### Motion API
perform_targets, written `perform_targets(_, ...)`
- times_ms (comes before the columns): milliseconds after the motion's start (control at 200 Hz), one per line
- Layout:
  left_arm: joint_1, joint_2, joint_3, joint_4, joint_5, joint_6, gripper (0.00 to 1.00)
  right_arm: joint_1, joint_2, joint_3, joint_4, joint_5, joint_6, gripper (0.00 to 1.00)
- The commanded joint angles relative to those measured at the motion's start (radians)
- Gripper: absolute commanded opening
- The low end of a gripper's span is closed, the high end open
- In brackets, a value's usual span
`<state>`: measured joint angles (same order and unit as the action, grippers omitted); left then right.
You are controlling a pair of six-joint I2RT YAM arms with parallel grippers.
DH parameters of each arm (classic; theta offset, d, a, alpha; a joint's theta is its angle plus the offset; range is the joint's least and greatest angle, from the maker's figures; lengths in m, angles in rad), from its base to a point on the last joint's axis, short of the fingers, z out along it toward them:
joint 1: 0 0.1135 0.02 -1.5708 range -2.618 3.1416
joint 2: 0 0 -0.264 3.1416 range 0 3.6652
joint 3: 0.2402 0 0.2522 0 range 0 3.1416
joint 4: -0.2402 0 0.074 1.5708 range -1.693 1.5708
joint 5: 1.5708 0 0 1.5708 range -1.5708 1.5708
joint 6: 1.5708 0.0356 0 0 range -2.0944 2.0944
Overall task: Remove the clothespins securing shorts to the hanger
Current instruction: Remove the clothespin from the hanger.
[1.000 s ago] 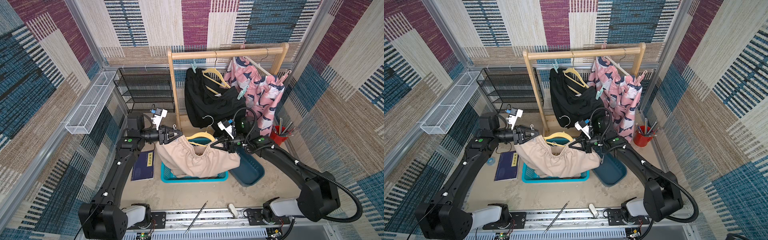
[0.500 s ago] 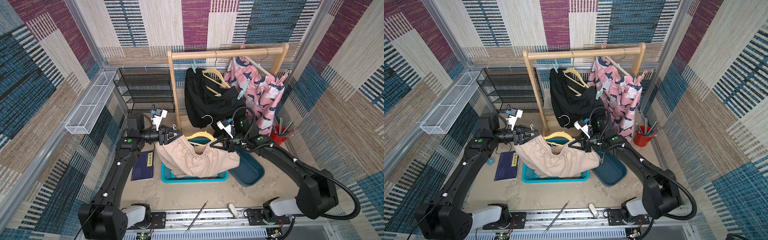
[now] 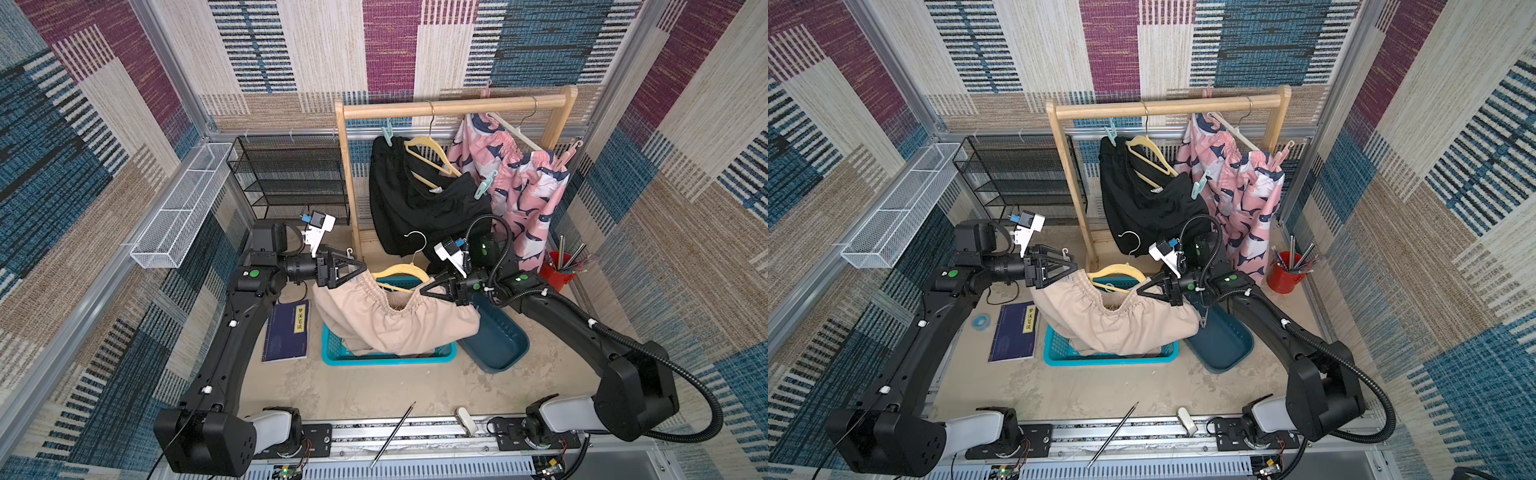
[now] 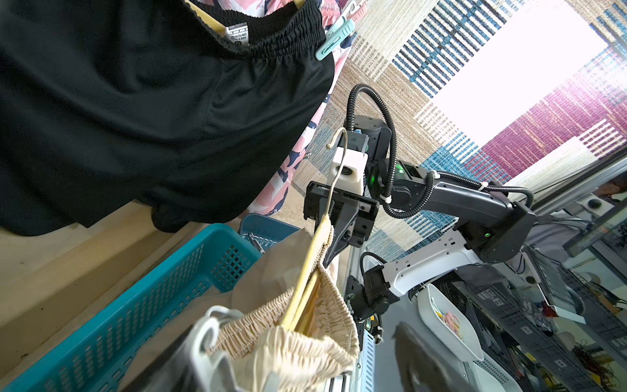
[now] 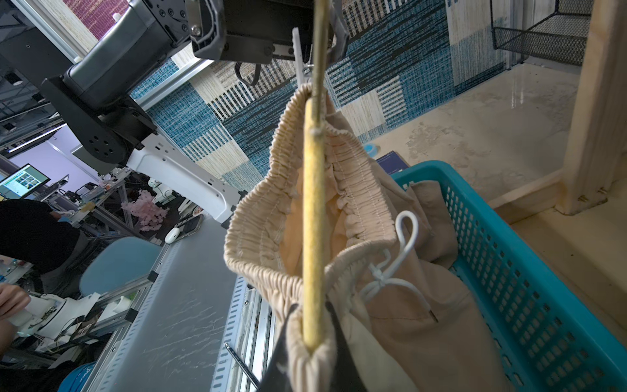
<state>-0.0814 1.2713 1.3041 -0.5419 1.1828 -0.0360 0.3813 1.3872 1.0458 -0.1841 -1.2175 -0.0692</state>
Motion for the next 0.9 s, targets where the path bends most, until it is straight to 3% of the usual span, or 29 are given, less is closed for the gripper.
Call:
perform_targets(0,0.0,0.01,0.027,-0.08,-0.019,0.074,0.88,0.001,-0.014,-0.003,0.019,-0.007,-0.013,0.0)
perform_targets(105,-0.001,0.013,0.044,-0.149,-0.054,0.131,0.84,0.001,-0.023,-0.002,0.016,-0.017,-0.012,0.0)
perform_targets(376,0.0,0.028,0.041,-0.157,-0.032,0.137,0.58,0.001,-0.027,0.002,0.006,-0.021,-0.016,0.0)
perform_targets(491,-0.001,0.026,0.036,-0.157,-0.025,0.138,0.43,0.001,-0.03,-0.003,0.013,-0.022,-0.01,0.0)
perform_targets(656,0.0,0.023,0.026,-0.157,-0.024,0.14,0.36,0.001,-0.034,-0.002,0.02,-0.025,-0.004,0.0)
perform_targets(786,0.0,0.022,0.024,-0.159,-0.024,0.14,0.17,0.001,-0.027,0.004,0.017,-0.024,-0.004,0.0)
perform_targets(896,-0.001,0.02,0.029,-0.159,-0.023,0.141,0.08,0.001,-0.021,0.002,0.019,-0.015,0.0,0.0)
